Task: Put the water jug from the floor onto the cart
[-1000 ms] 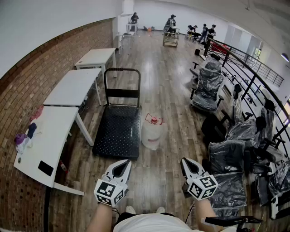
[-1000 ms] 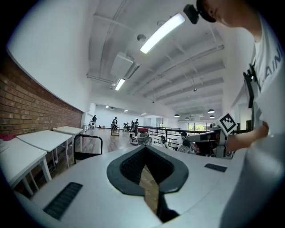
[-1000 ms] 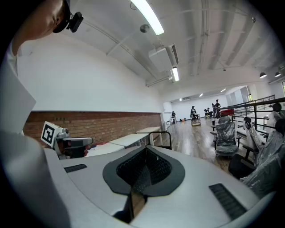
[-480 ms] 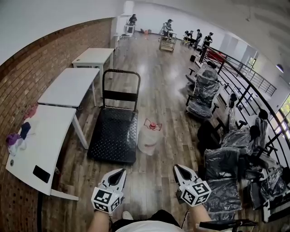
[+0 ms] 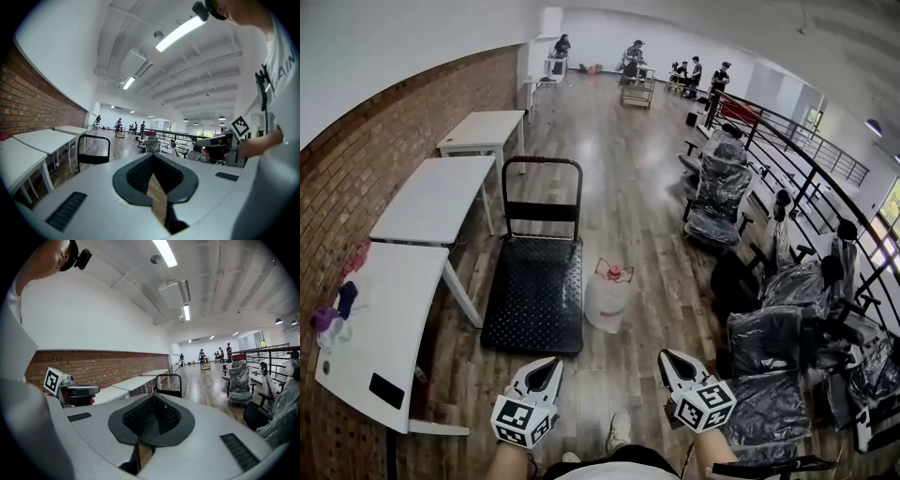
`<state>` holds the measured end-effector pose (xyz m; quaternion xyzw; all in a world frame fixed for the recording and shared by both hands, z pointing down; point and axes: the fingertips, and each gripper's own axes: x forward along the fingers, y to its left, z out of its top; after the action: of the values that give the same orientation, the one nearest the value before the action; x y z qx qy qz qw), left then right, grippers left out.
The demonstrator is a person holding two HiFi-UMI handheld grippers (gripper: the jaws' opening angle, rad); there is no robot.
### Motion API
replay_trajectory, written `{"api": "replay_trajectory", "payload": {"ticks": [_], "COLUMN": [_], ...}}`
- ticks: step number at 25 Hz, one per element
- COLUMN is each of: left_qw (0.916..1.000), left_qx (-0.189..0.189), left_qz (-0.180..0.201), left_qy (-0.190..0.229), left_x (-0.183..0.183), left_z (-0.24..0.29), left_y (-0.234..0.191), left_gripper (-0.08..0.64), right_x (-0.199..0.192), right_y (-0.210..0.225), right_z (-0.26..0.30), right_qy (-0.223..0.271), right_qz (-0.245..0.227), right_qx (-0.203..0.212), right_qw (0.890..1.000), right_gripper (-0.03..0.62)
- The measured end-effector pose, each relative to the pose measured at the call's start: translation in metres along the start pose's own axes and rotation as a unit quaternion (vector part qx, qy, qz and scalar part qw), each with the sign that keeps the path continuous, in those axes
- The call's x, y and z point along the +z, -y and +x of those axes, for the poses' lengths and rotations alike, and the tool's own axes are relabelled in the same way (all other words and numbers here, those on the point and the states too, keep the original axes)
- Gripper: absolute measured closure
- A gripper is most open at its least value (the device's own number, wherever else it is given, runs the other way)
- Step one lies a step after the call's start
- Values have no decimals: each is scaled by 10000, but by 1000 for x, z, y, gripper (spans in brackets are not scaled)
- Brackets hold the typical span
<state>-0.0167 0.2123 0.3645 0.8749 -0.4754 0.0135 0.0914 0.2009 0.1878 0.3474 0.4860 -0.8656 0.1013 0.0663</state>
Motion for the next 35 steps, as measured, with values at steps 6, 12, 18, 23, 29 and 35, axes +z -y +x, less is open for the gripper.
{"api": "replay_trajectory", "payload": {"ticks": [6, 12, 18, 23, 29, 35], "left_qw": [9999, 9996, 9991, 9986, 9988, 9995], "left_qx": [75, 192, 365, 482, 403, 263], "left_qz": [105, 187, 199, 197, 221, 89], "left_qy": [-57, 49, -34, -71, -187, -170], "left_x": [18, 44, 48, 50, 50, 47], "left_z": [50, 112, 157, 184, 209, 236], "left_y": [-11, -11, -2, 0, 1, -20], "left_gripper": [560, 560, 560, 560, 560, 560], "right_x": [13, 31, 32, 33, 26, 29], "right_y": [44, 106, 158, 187, 206, 216], "right_z": [37, 65, 81, 92, 103, 124], "right_qy": [162, 248, 237, 257, 208, 152], "right_qz": [171, 243, 392, 460, 613, 540], "right_qx": [109, 210, 340, 419, 378, 274], "right_qw": [9997, 9992, 9984, 9977, 9972, 9980], "right_gripper": [589, 589, 589, 589, 589, 589]}}
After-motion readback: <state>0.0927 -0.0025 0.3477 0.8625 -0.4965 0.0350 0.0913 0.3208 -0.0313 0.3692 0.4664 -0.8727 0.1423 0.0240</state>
